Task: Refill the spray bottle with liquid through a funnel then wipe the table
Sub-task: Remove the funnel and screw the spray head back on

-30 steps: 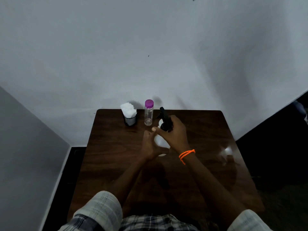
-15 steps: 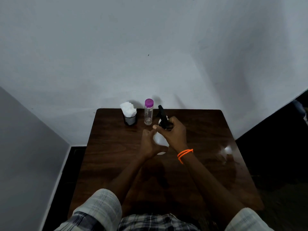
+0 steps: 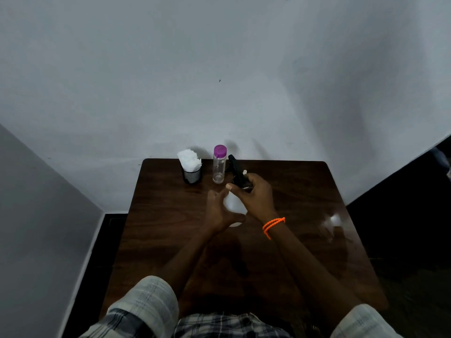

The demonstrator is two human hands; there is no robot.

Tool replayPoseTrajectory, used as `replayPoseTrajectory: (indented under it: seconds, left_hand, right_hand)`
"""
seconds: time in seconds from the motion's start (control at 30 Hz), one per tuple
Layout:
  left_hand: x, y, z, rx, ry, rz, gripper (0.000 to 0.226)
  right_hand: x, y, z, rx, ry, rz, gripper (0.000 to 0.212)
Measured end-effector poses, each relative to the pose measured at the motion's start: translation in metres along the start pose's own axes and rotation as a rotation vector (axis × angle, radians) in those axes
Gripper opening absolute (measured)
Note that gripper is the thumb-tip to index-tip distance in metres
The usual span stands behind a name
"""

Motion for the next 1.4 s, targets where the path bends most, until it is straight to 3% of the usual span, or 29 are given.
replayPoseTrajectory:
  seconds: [0.17, 0.43, 0.53, 0.63, 0.77, 1.07, 1.33, 1.4]
  left_hand:
    - [0.001, -0.003, -0.003, -0.013, -0.006, -0.06, 0.097]
    - [0.009, -0.008, -0.013, -0.027, -0.07, -0.157, 0.075]
    - [0.01, -0.007, -0.011, -0.045, -0.069, -0.153, 0.081]
    - [0.011, -0.003, -0.009, -0.04, -0.077, -0.145, 0.073]
    - [0.011, 0.0, -0.011, -0.057, -0.083, -0.117, 0.081]
    - [0.006, -0.005, -0.009, -0.014, -0.012, -0.069, 0.087]
    - [0.009, -0.006, -0.008, -0.023, -0.021, -0.106, 0.086]
    - [0.008, -0.007, -0.008, -0.005, -0.01, -0.085, 0.087]
  right_hand:
    - [0.0, -0.003, 0.003, 0.08, -0.154, -0.104, 0.041]
    - [-0.003, -0.011, 0.008, 0.103, -0.239, -0.2, 0.057]
    - [-0.005, -0.007, 0.01, 0.099, -0.142, -0.12, 0.049]
    - [-0.01, -0.007, 0.013, 0.052, 0.017, -0.018, 0.037]
    - [-0.01, -0.006, 0.003, 0.004, 0.03, -0.03, 0.021]
    - [-0.003, -0.006, -0.008, -0.058, 0.014, -0.097, 0.04]
    - [-0.008, -0.008, -0.009, -0.064, 0.051, -0.03, 0.026]
    - [-0.006, -0.008, -0.01, -0.09, 0.046, -0.068, 0.033]
Point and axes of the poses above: each hand's wrist, its own y-axis towards the middle knuckle, its own x-axis out of the back of the hand, z = x × y, the point moved 8 cm from there along y, towards the middle knuckle, and after that the axes turned 9 degrees about -z, right-handed, at the moved point
